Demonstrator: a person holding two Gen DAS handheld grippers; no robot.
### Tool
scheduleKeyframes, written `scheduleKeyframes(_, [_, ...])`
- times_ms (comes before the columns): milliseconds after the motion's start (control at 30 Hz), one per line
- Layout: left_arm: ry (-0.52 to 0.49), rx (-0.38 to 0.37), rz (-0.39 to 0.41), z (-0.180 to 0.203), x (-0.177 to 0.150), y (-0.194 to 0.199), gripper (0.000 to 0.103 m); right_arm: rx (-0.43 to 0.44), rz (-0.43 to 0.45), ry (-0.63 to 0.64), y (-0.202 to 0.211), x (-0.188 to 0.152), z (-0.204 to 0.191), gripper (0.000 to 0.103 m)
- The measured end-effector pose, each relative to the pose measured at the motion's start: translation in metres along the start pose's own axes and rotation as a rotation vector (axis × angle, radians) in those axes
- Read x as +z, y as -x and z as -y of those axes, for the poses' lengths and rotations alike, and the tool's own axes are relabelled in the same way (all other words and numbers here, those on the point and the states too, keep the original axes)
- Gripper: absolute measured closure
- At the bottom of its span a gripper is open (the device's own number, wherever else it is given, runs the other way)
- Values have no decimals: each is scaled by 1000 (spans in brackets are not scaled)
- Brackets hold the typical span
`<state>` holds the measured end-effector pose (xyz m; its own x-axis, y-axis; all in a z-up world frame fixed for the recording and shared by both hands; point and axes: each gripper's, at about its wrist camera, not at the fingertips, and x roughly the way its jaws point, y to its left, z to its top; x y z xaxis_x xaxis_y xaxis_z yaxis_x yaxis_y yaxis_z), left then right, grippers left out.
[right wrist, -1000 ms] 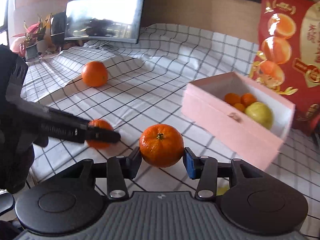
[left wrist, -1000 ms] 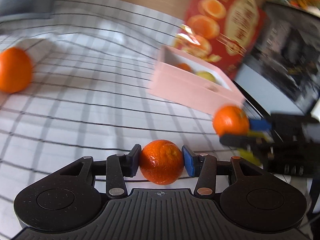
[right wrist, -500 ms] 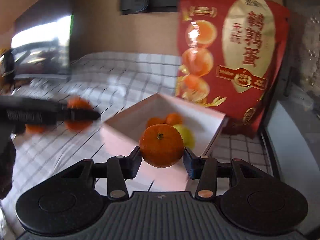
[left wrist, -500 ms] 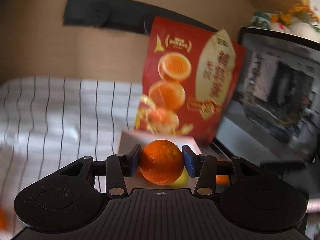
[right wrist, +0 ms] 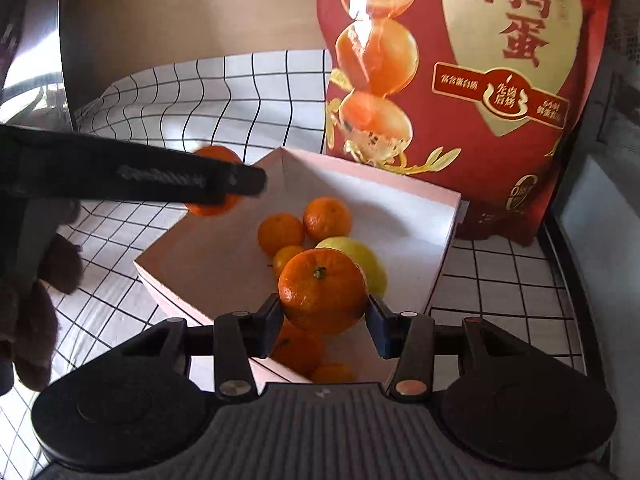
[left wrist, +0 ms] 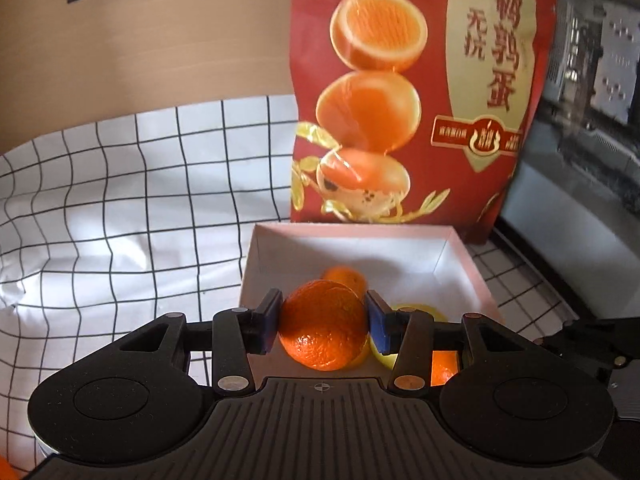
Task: Organize fruits
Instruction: 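Carry both mandarins into the pink box and open both tools, then reach the left tool toward an orange while the right tool reaches a green pomelo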
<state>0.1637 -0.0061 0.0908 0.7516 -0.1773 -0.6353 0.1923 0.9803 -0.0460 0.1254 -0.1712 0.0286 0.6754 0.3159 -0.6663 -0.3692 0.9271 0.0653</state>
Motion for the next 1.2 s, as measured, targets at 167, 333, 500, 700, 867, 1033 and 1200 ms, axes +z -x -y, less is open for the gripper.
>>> scheduleKeyframes(167, [4, 2, -12, -2, -1, -9, 52, -3, -4, 4, -6, 0, -3, 58])
scheduleKeyframes(333, [-7, -13, -13, -3, -3, -13, 53, 9, 17, 20, -6, 0, -3, 52])
scheduleKeyframes(500, [2, -62, 59, -5, 0, -2, 53, -9, 54, 41, 2, -2, -6, 42])
scheduleKeyframes(700, [9, -38, 115, -32, -6, 27, 53, -17, 76, 32, 16, -10, 1, 42])
scheduleKeyframes(867, [40, 75, 118, -94, -42, 74, 53, 1, 115, 87, 43, -32, 1, 42])
scheduleKeyframes(1033, [167, 254, 148, -171, -88, 129, 53, 44, 147, 137, 65, -54, -8, 41])
scheduleKeyframes(1200, [357, 338, 153, -227, -128, 161, 55, 108, 167, 221, 77, -66, -28, 38])
